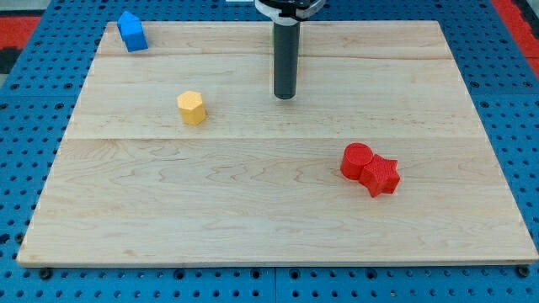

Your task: Place your arm to the bottom left of the yellow hexagon

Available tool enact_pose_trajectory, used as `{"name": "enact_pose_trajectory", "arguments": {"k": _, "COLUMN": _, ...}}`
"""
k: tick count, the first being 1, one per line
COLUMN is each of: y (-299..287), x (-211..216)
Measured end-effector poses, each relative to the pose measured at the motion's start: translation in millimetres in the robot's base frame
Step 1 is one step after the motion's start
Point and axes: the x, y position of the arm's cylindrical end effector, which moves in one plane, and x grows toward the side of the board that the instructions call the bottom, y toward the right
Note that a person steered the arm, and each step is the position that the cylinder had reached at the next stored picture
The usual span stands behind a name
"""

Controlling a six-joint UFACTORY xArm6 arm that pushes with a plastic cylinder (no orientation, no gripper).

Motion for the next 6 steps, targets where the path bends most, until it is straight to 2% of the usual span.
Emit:
{"name": "enact_pose_trajectory", "arguments": {"k": 2, "y": -1.1, "x": 0.0}}
{"name": "enact_pose_trajectory", "arguments": {"k": 5, "y": -7.2, "x": 50.8}}
{"name": "enact_pose_trajectory", "arguments": {"k": 6, "y": -31.1, "x": 86.6}}
